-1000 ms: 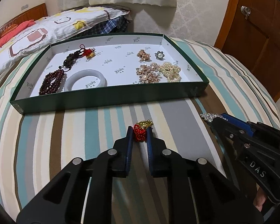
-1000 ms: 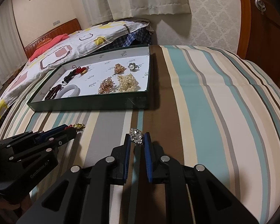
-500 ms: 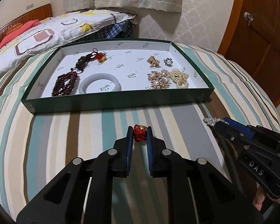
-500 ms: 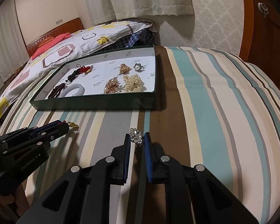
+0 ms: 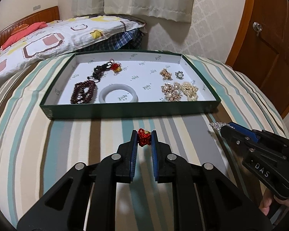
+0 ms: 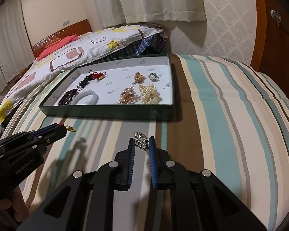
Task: Organize jewelry
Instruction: 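Lift the red charm into the box with left tool while right tool carries the silver brooch, then release the red charm in the box with left tool while right tool places the silver brooch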
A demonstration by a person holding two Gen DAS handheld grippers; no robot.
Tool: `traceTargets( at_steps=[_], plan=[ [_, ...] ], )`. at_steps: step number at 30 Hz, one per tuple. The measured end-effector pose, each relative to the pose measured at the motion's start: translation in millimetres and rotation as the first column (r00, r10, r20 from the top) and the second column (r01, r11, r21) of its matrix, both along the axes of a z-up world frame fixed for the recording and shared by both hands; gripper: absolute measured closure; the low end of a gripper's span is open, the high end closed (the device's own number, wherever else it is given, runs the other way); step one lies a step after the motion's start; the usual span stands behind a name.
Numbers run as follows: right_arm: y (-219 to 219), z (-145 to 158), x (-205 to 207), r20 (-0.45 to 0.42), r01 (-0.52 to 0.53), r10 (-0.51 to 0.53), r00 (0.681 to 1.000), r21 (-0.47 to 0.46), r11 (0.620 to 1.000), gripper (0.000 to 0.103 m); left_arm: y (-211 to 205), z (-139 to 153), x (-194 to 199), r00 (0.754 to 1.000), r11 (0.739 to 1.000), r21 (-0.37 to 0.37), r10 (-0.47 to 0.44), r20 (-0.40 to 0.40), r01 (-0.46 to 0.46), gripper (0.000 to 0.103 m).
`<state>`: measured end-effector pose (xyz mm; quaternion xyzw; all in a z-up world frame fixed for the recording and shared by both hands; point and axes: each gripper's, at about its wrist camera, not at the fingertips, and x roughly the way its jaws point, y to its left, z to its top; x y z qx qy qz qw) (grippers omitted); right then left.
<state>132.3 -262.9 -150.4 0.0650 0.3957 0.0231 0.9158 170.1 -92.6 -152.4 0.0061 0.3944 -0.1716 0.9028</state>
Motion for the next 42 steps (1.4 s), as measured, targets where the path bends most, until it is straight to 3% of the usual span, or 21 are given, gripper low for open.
traceTargets(
  at_steps=[18, 31, 38, 42],
  plan=[
    [29, 33, 16, 0.074, -0.056, 0.055, 0.996, 0.013, 0.998, 0.088, 32, 33, 7, 0.996, 0.997, -0.059, 0.052, 0.070, -0.048, 0.089],
    [33, 74, 66, 0.202, -0.058, 0.056, 0.978, 0.002, 0.998, 0.088, 31, 75, 53, 0.978, 0.995, -0.080, 0.074, 0.197, -0.059, 0.089],
    [35, 86, 98, 0.252, -0.053, 0.052, 0.966, -0.004, 0.999, 0.088, 24, 81, 84, 0.968, 0.995, -0.075, 0.077, 0.237, -0.061, 0.089],
    [36, 78, 118, 0.250, -0.051, 0.050, 0.967, -0.002, 0.999, 0.088, 17, 74, 101, 0.965, 0.997, -0.049, 0.075, 0.252, -0.064, 0.089]
  ],
)
